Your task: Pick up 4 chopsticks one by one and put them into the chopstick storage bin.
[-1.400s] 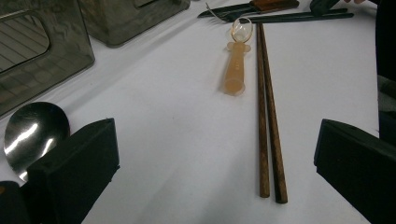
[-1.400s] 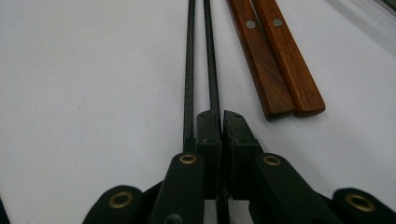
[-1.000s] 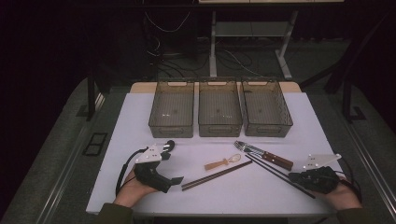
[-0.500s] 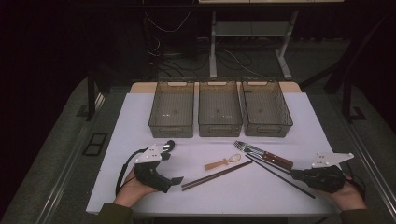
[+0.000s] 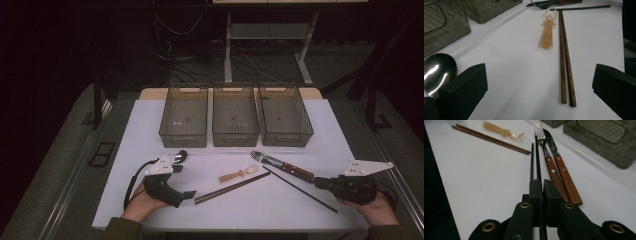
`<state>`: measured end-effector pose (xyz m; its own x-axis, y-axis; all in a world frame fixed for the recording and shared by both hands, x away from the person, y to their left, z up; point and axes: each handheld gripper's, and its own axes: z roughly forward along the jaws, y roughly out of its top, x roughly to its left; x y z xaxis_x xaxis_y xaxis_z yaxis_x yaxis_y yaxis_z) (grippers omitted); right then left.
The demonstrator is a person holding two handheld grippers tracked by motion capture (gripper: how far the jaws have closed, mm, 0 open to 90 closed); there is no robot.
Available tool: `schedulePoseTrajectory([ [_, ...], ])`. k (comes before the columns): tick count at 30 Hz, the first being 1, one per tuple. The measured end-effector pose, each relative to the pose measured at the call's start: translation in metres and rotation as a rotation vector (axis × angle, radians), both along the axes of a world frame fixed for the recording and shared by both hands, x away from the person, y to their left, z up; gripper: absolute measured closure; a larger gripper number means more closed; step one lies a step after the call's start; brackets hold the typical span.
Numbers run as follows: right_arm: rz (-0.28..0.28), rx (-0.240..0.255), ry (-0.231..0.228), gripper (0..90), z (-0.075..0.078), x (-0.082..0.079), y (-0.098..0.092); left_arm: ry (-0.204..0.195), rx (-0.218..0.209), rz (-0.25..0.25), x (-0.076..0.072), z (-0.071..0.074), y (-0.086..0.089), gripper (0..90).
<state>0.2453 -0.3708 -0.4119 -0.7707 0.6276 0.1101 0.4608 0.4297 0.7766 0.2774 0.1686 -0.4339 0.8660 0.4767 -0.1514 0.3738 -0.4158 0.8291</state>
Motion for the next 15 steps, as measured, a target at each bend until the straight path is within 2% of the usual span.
schedulePoseTrajectory([
  [7,0.000,0.024,-0.005,85.9,0.005,0.002,0.005,-0.009,0.000,-0.009,0.000,0.000,-0.001,0.0],
  [15,-0.011,0.079,-0.019,85.8,0.014,0.007,0.012,-0.001,-0.003,-0.016,-0.001,-0.002,-0.002,0.0],
])
